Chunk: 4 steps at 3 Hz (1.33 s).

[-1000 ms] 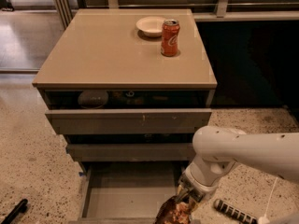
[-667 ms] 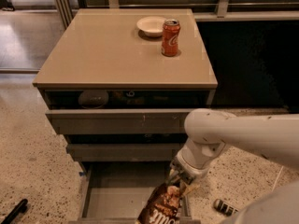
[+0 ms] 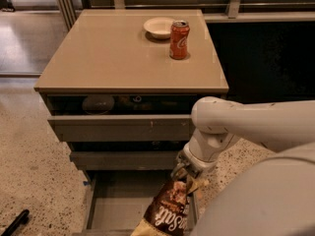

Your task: Place brown chip bag into bottom drawer

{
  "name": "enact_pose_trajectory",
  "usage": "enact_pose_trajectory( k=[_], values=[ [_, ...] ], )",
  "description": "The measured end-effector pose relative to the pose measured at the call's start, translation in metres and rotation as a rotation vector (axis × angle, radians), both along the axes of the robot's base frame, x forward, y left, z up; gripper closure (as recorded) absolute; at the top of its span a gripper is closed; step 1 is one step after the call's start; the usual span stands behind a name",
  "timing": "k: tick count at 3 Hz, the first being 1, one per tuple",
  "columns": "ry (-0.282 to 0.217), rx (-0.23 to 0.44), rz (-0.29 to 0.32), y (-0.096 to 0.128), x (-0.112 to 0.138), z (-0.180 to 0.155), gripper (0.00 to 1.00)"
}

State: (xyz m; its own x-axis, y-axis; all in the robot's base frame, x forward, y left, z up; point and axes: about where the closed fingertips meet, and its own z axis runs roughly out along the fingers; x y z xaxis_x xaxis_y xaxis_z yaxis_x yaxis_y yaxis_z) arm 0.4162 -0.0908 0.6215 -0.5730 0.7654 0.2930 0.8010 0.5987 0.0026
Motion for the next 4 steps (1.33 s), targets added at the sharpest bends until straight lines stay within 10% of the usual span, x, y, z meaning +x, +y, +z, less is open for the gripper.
enact_pose_trajectory(
  k=[2,4],
  values=[
    [0.049,0.018,0.006,0.011,-0.004,0.009,1.00],
    [0.021,-0.012,0.055,0.055,0.073,0.042,1.00]
  ],
)
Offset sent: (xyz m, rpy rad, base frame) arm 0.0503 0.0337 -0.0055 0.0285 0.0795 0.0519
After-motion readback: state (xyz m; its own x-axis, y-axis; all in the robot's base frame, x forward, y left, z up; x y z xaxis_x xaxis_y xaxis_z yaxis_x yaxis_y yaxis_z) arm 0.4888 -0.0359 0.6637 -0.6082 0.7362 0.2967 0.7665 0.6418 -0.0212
